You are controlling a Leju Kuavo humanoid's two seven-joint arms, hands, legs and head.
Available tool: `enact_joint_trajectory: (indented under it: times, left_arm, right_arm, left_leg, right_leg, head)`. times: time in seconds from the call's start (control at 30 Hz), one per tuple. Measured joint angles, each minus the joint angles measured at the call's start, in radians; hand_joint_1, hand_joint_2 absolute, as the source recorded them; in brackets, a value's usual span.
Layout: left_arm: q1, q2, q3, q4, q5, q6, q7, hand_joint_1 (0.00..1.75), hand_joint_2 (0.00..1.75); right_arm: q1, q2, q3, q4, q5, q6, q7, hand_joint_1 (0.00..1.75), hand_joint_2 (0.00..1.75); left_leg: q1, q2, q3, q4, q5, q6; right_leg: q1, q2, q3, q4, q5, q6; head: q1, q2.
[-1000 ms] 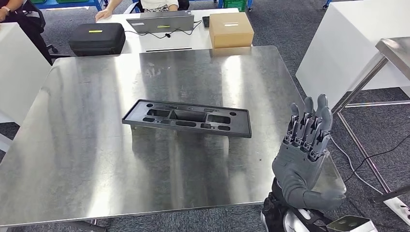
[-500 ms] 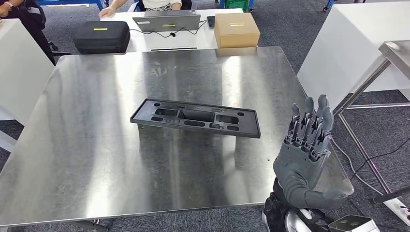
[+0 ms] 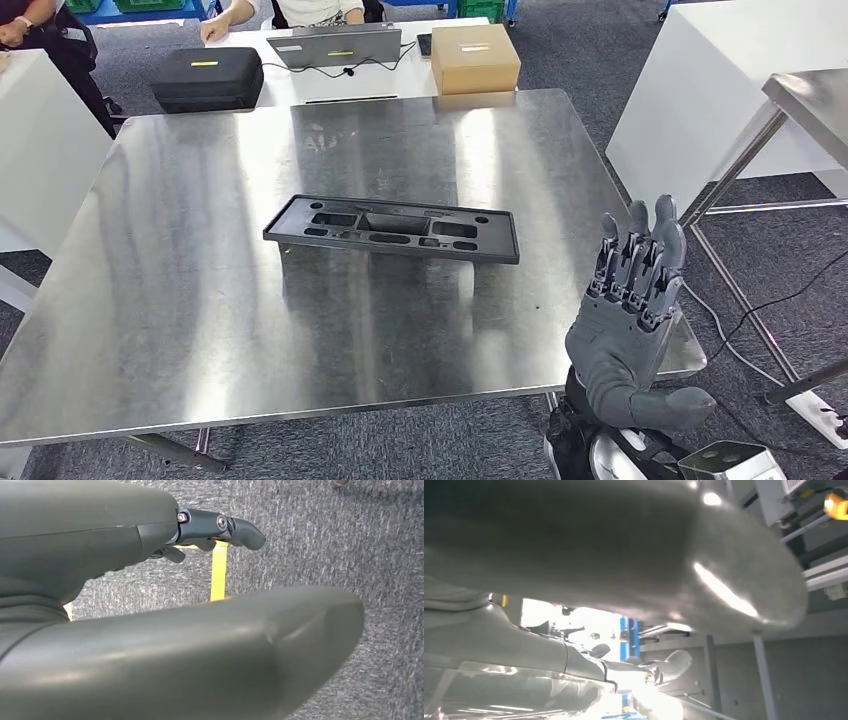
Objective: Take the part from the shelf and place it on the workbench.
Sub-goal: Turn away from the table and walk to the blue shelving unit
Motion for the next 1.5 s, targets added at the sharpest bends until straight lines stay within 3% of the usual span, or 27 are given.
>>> enact_joint_trajectory:
  times: [0.03,0.1,0.17,0.2,0.27,0.33,0.4,0.5,0.53,0.57,0.63,0.7,0.73,0.8,0.87,0.9,0.93,1.0,1.03,1.1,1.17,1.2,1.27,1.33,1.37,1.43,1.5]
  left_arm:
    - [0.001,0.000,0.000,0.000,0.000,0.000,0.000,0.00,0.00]
    - [0.001,0.000,0.000,0.000,-0.001,0.001,0.000,0.00,0.00]
    - [0.002,0.000,0.000,0.000,-0.002,0.001,0.000,0.00,0.00]
    - [0.002,0.000,0.000,0.000,-0.003,0.002,0.000,0.00,0.00]
    - [0.001,0.000,0.000,0.000,-0.004,0.003,0.000,0.00,0.00]
    - [0.000,0.000,0.000,0.000,-0.004,0.003,0.000,0.00,0.00]
    - [0.000,0.000,0.000,0.000,-0.005,0.003,0.000,0.00,0.00]
    - [-0.001,0.000,0.000,0.000,-0.005,0.003,0.000,0.00,0.00]
    - [-0.002,0.000,0.000,0.000,-0.006,0.003,0.000,0.00,0.00]
    - [-0.002,-0.001,0.000,0.000,-0.006,0.003,0.000,0.00,0.00]
    - [-0.003,-0.002,0.000,0.000,-0.007,0.003,0.000,0.00,0.00]
    - [-0.003,-0.002,0.000,0.000,-0.008,0.003,0.001,0.00,0.00]
    - [-0.003,-0.002,0.000,0.000,-0.008,0.003,0.001,0.00,0.00]
    - [-0.003,-0.002,0.000,0.000,-0.010,0.003,0.002,0.00,0.00]
    - [-0.004,-0.006,0.000,0.000,-0.010,0.003,0.002,0.00,0.00]
    - [-0.004,-0.007,0.000,0.000,-0.011,0.003,0.002,0.00,0.00]
    - [-0.004,-0.008,0.000,0.000,-0.011,0.004,0.003,0.00,0.00]
    - [-0.003,-0.008,0.000,0.000,-0.012,0.006,0.003,0.00,0.00]
    - [-0.002,-0.008,0.000,0.000,-0.012,0.008,0.003,0.00,0.00]
    - [0.001,-0.008,0.000,0.000,-0.012,0.012,0.003,0.00,0.00]
    - [0.001,-0.008,0.000,0.000,-0.012,0.015,0.003,0.00,0.00]
    - [0.001,-0.008,0.000,0.000,-0.012,0.016,0.003,0.00,0.00]
    - [0.001,-0.008,0.000,0.000,-0.012,0.018,0.003,0.00,0.00]
    - [0.000,-0.008,0.000,0.000,-0.012,0.018,0.003,0.00,0.00]
    - [0.000,-0.008,0.000,0.000,-0.012,0.018,0.003,0.00,0.00]
    - [-0.002,-0.008,0.000,0.000,-0.012,0.018,0.003,0.00,0.00]
    - [-0.002,-0.008,0.000,0.000,-0.013,0.019,0.004,0.00,0.00]
  right_arm:
    - [0.001,0.000,0.000,0.000,-0.001,0.001,0.000,0.00,0.00]
    - [0.001,0.002,0.000,0.001,-0.004,0.004,0.000,0.00,0.00]
    - [0.001,0.002,0.000,0.004,-0.007,0.006,0.000,0.00,0.00]
    - [0.001,0.002,0.000,0.006,-0.008,0.006,0.000,0.00,0.00]
    - [0.001,0.002,0.000,0.009,-0.009,0.007,0.000,0.00,0.00]
    - [0.001,0.002,0.000,0.010,-0.009,0.007,0.000,0.00,0.00]
    - [0.000,0.003,0.000,0.010,-0.009,0.007,0.000,0.00,0.00]
    - [0.000,0.003,0.000,0.010,-0.009,0.009,0.000,0.00,0.00]
    - [0.001,0.003,0.000,0.010,-0.009,0.009,0.000,0.00,0.00]
    - [0.001,0.002,-0.001,0.010,-0.010,0.009,0.000,0.00,0.00]
    - [0.001,0.000,-0.001,0.011,-0.011,0.009,0.000,0.00,0.00]
    - [0.001,-0.002,-0.002,0.013,-0.013,0.010,0.000,0.00,0.00]
    - [0.001,-0.003,-0.002,0.015,-0.014,0.011,0.000,0.00,0.00]
    - [0.001,-0.004,-0.002,0.017,-0.015,0.014,0.000,0.00,0.00]
    - [0.000,-0.003,-0.002,0.018,-0.013,0.017,0.000,0.00,0.00]
    - [-0.001,-0.003,-0.002,0.018,-0.011,0.019,0.000,0.00,0.00]
    - [-0.001,-0.002,-0.002,0.018,-0.009,0.021,0.000,0.00,0.00]
    - [0.000,0.001,-0.004,0.019,-0.007,0.025,0.000,0.00,0.00]
    - [-0.001,0.003,-0.004,0.019,-0.007,0.026,0.000,0.00,0.00]
    - [-0.002,0.008,-0.006,0.020,-0.005,0.026,0.000,0.00,0.00]
    - [-0.002,0.011,-0.008,0.022,-0.005,0.025,0.000,0.00,0.00]
    - [-0.002,0.012,-0.009,0.023,-0.005,0.024,0.000,0.00,0.00]
    - [-0.001,0.012,-0.011,0.027,-0.004,0.021,0.000,0.00,0.00]
    - [-0.001,0.013,-0.013,0.028,-0.002,0.019,0.000,0.00,0.00]
    - [-0.001,0.014,-0.014,0.028,-0.002,0.018,0.000,0.00,0.00]
    - [-0.002,0.016,-0.016,0.028,0.002,0.014,0.000,0.00,0.00]
    - [-0.003,0.017,-0.018,0.028,0.005,0.007,0.000,0.00,0.00]
  left_leg:
    - [0.004,-0.002,-0.009,0.016,-0.021,-0.008]
    - [0.012,-0.006,-0.038,0.102,-0.110,-0.022]
    - [0.020,-0.007,-0.066,0.221,-0.192,-0.034]
    - [0.024,-0.007,-0.066,0.255,-0.204,-0.039]
    - [0.031,-0.006,-0.009,0.216,-0.172,-0.043]
    - [0.034,-0.012,0.093,0.079,-0.139,-0.043]
    - [0.028,-0.021,0.145,-0.003,-0.133,-0.034]
    - [0.018,-0.019,0.135,-0.017,-0.113,-0.010]
    - [0.017,-0.016,0.126,-0.023,-0.101,0.001]
    - [0.016,-0.012,0.114,-0.029,-0.086,0.013]
    - [0.012,-0.007,0.084,-0.032,-0.061,0.027]
    - [0.005,-0.002,0.054,-0.030,-0.035,0.030]
    - [0.001,0.000,0.039,-0.030,-0.022,0.031]
    - [-0.006,0.001,0.011,-0.029,0.001,0.030]
    - [-0.012,0.001,-0.009,-0.028,0.022,0.025]
    - [-0.012,0.001,-0.014,-0.029,0.032,0.020]
    - [-0.011,0.002,-0.017,-0.030,0.042,0.014]
    - [-0.005,0.001,-0.020,-0.035,0.057,0.001]
    - [-0.002,-0.001,-0.027,-0.028,0.045,-0.006]
    - [0.005,-0.008,-0.053,0.041,-0.037,-0.021]
    - [0.015,-0.012,-0.087,0.178,-0.143,-0.036]
    - [0.021,-0.013,-0.095,0.239,-0.166,-0.043]
    - [0.033,-0.012,-0.068,0.270,-0.142,-0.055]
    - [0.044,-0.013,0.028,0.164,-0.098,-0.065]
    - [0.046,-0.016,0.083,0.089,-0.097,-0.068]
    - [0.043,-0.022,0.143,-0.004,-0.118,-0.060]
    - [0.035,-0.021,0.138,-0.018,-0.116,-0.038]
  right_leg:
    - [-0.004,-0.001,-0.005,-0.002,0.008,-0.012]
    - [-0.008,-0.002,-0.019,-0.003,0.028,-0.029]
    - [-0.006,-0.002,-0.044,-0.001,0.047,-0.032]
    - [-0.006,-0.001,-0.056,0.001,0.055,-0.030]
    - [-0.007,0.000,-0.081,0.006,0.070,-0.022]
    - [-0.008,0.002,-0.097,0.011,0.085,-0.011]
    - [-0.006,0.002,-0.102,0.009,0.099,0.005]
    - [-0.006,0.002,-0.103,0.001,0.117,0.029]
    - [-0.004,0.002,-0.112,0.010,0.105,0.030]
    - [-0.003,0.002,-0.125,0.037,0.076,0.025]
    - [-0.002,0.001,-0.165,0.154,-0.020,0.009]
    - [-0.002,0.001,-0.185,0.279,-0.075,0.010]
    - [0.000,0.001,-0.175,0.304,-0.071,0.018]
    - [0.004,0.001,-0.103,0.243,-0.032,0.029]
    - [0.015,-0.001,0.011,0.079,-0.029,0.015]
    - [0.021,-0.001,0.048,0.017,-0.036,0.006]
    - [0.027,-0.002,0.071,-0.028,-0.043,-0.003]
    - [0.023,-0.002,0.066,-0.044,-0.030,-0.017]
    - [0.017,-0.003,0.061,-0.049,-0.018,-0.025]
    - [0.004,-0.005,0.047,-0.055,0.010,-0.042]
    - [0.004,-0.006,0.021,-0.053,0.035,-0.046]
    - [0.003,-0.006,0.005,-0.051,0.047,-0.042]
    - [-0.001,-0.006,-0.026,-0.043,0.066,-0.032]
    - [-0.006,-0.006,-0.055,-0.027,0.078,-0.020]
    - [-0.006,-0.005,-0.068,-0.016,0.082,-0.014]
    - [-0.003,-0.006,-0.083,-0.003,0.093,0.003]
    - [0.000,-0.006,-0.089,-0.005,0.108,0.024]
  head:
    - [-0.002,0.000]
    - [-0.006,0.000]
    - [-0.009,0.000]
    - [-0.008,0.000]
    - [-0.009,0.000]
    - [-0.009,0.000]
    - [-0.007,0.000]
    - [-0.008,0.000]
    - [-0.007,0.000]
    - [-0.005,0.000]
    - [-0.003,0.000]
    - [-0.001,0.000]
    - [0.000,0.000]
    - [0.001,0.000]
    - [0.001,0.000]
    - [0.000,0.000]
    - [0.000,0.000]
    - [0.001,0.000]
    - [0.001,0.000]
    - [-0.003,0.000]
    - [-0.006,0.000]
    - [-0.007,0.000]
    - [-0.007,0.000]
    - [-0.008,0.000]
    - [-0.009,0.000]
    - [-0.009,0.000]
    - [-0.007,0.000]
